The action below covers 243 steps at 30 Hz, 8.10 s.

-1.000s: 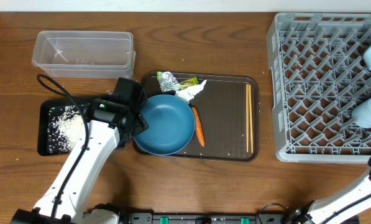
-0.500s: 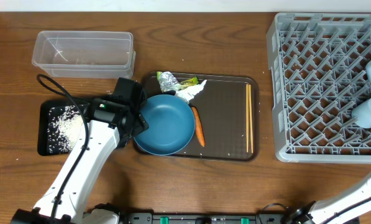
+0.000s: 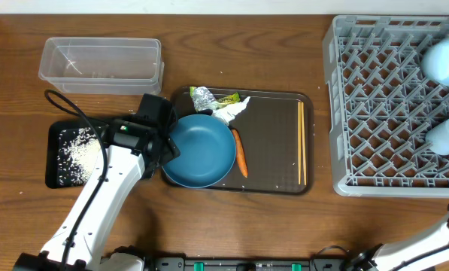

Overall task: Sort waste into correct bins and load items into the dishwasher rack
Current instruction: 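Lower the light-blue bowl upright into the dish rack slots, then open the right gripper and lift it off the bowl, then move the right gripper left to the wooden chopsticks on the tray, then grasp one wooden chopstick with the right gripper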

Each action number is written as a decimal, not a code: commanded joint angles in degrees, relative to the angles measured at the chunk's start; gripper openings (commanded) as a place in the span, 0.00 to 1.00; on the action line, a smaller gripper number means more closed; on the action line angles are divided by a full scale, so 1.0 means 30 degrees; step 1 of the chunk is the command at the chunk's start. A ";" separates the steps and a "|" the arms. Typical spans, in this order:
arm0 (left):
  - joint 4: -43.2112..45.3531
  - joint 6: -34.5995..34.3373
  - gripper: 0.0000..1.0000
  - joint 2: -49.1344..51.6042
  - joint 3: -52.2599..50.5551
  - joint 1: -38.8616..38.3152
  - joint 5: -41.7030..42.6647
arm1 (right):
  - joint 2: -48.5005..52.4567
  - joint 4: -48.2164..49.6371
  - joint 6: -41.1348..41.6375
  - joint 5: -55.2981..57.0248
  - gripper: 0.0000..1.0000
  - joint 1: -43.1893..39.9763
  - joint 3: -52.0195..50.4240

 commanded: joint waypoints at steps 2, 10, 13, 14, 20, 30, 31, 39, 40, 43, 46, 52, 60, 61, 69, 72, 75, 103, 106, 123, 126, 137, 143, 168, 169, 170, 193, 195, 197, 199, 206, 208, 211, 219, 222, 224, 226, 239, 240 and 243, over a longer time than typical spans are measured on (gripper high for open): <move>-0.0080 -0.0168 0.98 -0.0233 0.0357 0.0080 -0.0379 | -0.1902 -0.0291 -0.0036 0.0080 0.99 -0.0262 0.0146; -0.0080 -0.0168 0.98 -0.0233 0.0357 0.0080 -0.0379 | -0.1996 -0.1872 -0.1137 -0.0794 0.99 0.0284 0.0146; -0.0080 -0.0168 0.98 -0.0233 0.0357 0.0080 -0.0379 | -0.1996 -0.3330 -0.3315 -0.1173 0.99 0.1064 0.0146; -0.0080 -0.0168 0.98 -0.0233 0.0357 0.0080 -0.0379 | -0.1996 -0.4269 -0.4320 -0.1173 0.99 0.1370 0.0146; -0.0080 -0.0168 0.98 -0.0233 0.0357 0.0080 -0.0379 | -0.1996 -1.2947 -1.2415 0.1778 0.99 0.3825 0.0146; -0.0080 -0.0168 0.98 -0.0233 0.0357 0.0080 -0.0379 | -0.2040 -2.0538 -1.9096 1.1919 0.99 0.6943 0.1450; -0.0080 -0.0168 0.98 -0.0233 0.0357 0.0080 -0.0379 | -0.2040 -2.1318 -1.9955 1.3070 0.99 0.7227 0.1938; -0.0080 -0.0168 0.98 -0.0233 0.0357 0.0080 -0.0379 | -0.1909 -2.4261 -2.5274 2.2629 0.99 0.9617 0.3577; -0.0080 -0.0168 0.98 -0.0233 0.0357 0.0080 -0.0379 | -0.1880 -2.4349 -2.5420 2.2622 0.99 0.9704 0.3570; -0.0080 -0.0168 0.98 -0.0233 0.0357 0.0080 -0.0379 | -0.1443 -2.4727 -2.6243 2.2993 0.99 0.9828 0.3570; -0.0080 -0.0175 0.98 -0.0233 0.0357 0.0080 -0.0379 | -0.0903 -2.5084 -2.6287 2.4655 0.99 0.9683 0.3570; -0.0080 -0.0175 0.98 -0.0233 0.0357 0.0080 -0.0379 | -0.0342 -2.5179 -2.6432 2.4917 0.58 0.9457 0.3570; -0.0080 -0.0168 0.98 -0.0233 0.0357 0.0080 -0.0379 | -0.0342 -2.4953 -2.6425 2.4312 0.24 0.9420 0.3570; -0.0080 -0.0168 0.98 -0.0233 0.0357 0.0080 -0.0379 | -0.0342 -2.4953 -2.6425 2.4188 0.24 0.9398 0.3570; -0.0080 -0.0168 0.98 -0.0233 0.0357 0.0080 -0.0379 | -0.0444 -2.4961 -2.5106 2.3227 0.01 0.9391 0.3577; -0.0080 -0.0168 0.98 -0.0233 0.0357 0.0080 -0.0379 | -0.0925 -2.4910 -2.4137 2.2309 0.01 0.9209 0.3585; -0.0080 -0.0168 0.98 -0.0233 0.0357 0.0080 -0.0379 | -0.1668 -2.4706 -2.3605 1.9788 0.01 0.8692 0.3679; -0.0080 -0.0168 0.98 -0.0233 0.0357 0.0080 -0.0379 | 0.3417 -1.8090 -2.0844 -0.6419 0.01 0.2273 0.3657; -0.0080 -0.0168 0.98 -0.0233 0.0357 0.0080 -0.0379 | 0.3475 -1.7172 -1.9737 -0.6404 0.01 0.2273 0.3657; -0.0080 -0.0168 0.98 -0.0233 0.0357 0.0080 -0.0379 | 0.4889 -1.6968 -1.9263 -0.6528 0.01 0.1902 0.3621; -0.0080 -0.0168 0.98 -0.0233 0.0357 0.0080 -0.0379 | 0.5187 -1.6415 -1.9132 -0.6513 0.01 0.1712 0.3621; -0.0080 -0.0168 0.98 -0.0233 0.0357 0.0080 -0.0379 | 0.5224 -1.2706 -1.3151 -0.6040 0.30 0.0401 0.3636; -0.0080 -0.0168 0.98 -0.0233 0.0357 0.0080 -0.0379 | 0.4830 -0.6572 -0.6295 -0.6433 0.99 -0.0262 0.3636; -0.0080 -0.0168 0.98 -0.0233 0.0357 0.0080 -0.0379 | -0.0386 1.1672 0.9151 -0.5625 0.99 0.2965 0.3636; -0.0080 -0.0168 0.98 -0.0233 0.0357 0.0080 -0.0379 | -0.0648 1.1693 0.8816 -0.5923 0.99 0.3949 0.3636; -0.0080 -0.0168 0.98 -0.0233 0.0357 0.0080 -0.0379 | -0.0845 1.1693 0.8240 -0.6251 0.99 0.4823 0.3636; -0.0080 -0.0168 0.98 -0.0233 0.0357 0.0080 -0.0379 | -0.0976 -0.1464 -0.6819 -0.8138 0.99 1.8578 0.3628; -0.0080 -0.0168 0.98 -0.0233 0.0357 0.0080 -0.0379 | -0.0976 -0.6207 -0.9245 -0.5821 0.99 1.8491 0.3628; -0.0080 -0.0168 0.98 -0.0233 0.0357 0.0080 -0.0379 | -0.0976 -1.1336 -1.1322 -0.2382 0.99 1.8360 0.3628; -0.0080 -0.0168 0.98 -0.0233 0.0357 0.0080 -0.0379 | -0.0998 -1.6407 -1.3231 0.1515 0.99 1.8396 0.3636; -0.0080 -0.0168 0.98 -0.0233 0.0357 0.0080 -0.0379 | -0.1384 -2.6848 -1.8782 1.2407 0.99 2.0422 0.3643; -0.0080 -0.0168 0.98 -0.0233 0.0357 0.0080 -0.0379 | -0.1603 -2.8086 -1.9584 1.4906 0.99 2.1478 0.3643; -0.0080 -0.0168 0.98 -0.0233 0.0357 0.0080 -0.0379 | -0.1821 -2.9449 -1.9569 1.7930 0.99 2.2964 0.3643; -0.0080 -0.0168 0.98 -0.0233 0.0357 0.0080 -0.0379 | -0.1880 -3.3580 -1.9591 1.9147 0.99 2.5624 0.3643; -0.0080 -0.0168 0.98 -0.0233 0.0357 0.0080 -0.0379 | -0.1880 -3.4556 -1.8374 2.1194 0.99 2.5769 0.3643; -0.0080 -0.0168 0.98 -0.0233 0.0357 0.0080 -0.0379 | -0.1880 -3.5197 -1.6852 2.2054 0.99 2.5463 0.3636; -0.0080 -0.0168 0.98 -0.0233 0.0357 0.0080 -0.0379 | -0.1880 -3.5576 -1.6211 2.1413 0.99 2.5128 0.3555; -0.0080 -0.0168 0.98 -0.0233 0.0357 0.0080 -0.0379 | -0.1843 -3.6385 -1.3355 2.2498 0.72 2.4560 0.1421; -0.0080 -0.0168 0.98 -0.0233 0.0357 0.0080 -0.0379 | -0.1836 -3.6144 -1.3318 2.2484 0.72 2.4392 0.1107; -0.0080 -0.0168 0.98 -0.0233 0.0357 0.0080 -0.0379 | -0.1792 -3.5714 -1.3121 2.2484 0.72 2.3970 0.0299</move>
